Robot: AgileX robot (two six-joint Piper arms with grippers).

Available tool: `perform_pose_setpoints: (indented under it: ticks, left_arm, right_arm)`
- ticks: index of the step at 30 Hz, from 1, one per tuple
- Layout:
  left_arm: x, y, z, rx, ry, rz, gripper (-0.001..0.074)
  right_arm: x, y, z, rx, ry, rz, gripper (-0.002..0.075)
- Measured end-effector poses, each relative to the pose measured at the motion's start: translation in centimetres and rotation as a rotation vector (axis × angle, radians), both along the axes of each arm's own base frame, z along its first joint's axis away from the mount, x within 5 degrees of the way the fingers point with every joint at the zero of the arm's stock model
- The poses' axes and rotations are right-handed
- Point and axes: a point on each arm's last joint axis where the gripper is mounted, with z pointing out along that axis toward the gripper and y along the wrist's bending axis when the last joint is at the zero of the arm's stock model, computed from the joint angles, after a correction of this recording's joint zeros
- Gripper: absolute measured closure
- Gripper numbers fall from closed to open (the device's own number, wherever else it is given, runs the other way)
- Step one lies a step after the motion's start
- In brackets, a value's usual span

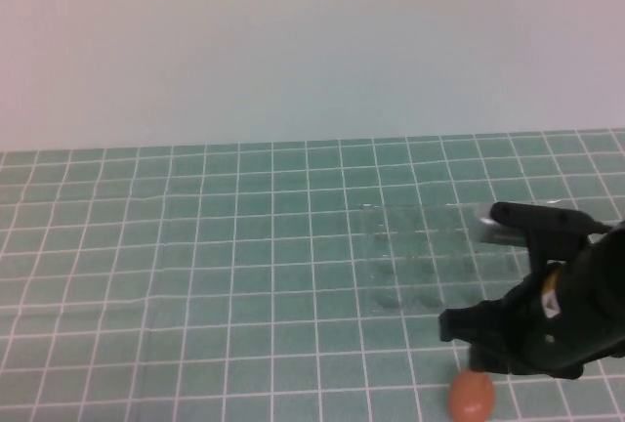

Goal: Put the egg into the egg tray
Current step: Pick up the egg

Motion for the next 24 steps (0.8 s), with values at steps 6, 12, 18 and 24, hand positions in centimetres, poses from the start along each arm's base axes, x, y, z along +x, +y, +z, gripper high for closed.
perform_pose_setpoints:
  ticks: [6,12,18,24]
  left_arm:
    - [0.0,0.0,0.0,0.000,0.000,0.000,0.0739]
    - [0.0,0.0,0.0,0.000,0.000,0.000,0.0739]
    - [0.0,0.0,0.0,0.000,0.000,-0.007,0.0739]
    - [0.0,-0.1,0.0,0.000,0.000,-0.013,0.0739]
  right_arm:
    - [0.7,1.0,-2.5,0.023,0.076,-0.047,0.0230]
    - [1.1,1.4,-4.8,-0.013,0.139,-0.074,0.0206]
    - [1.7,1.7,-5.9,-0.012,0.124,-0.093,0.0205]
    - [2.1,1.8,-6.9,-0.024,0.113,-0.091,0.0204]
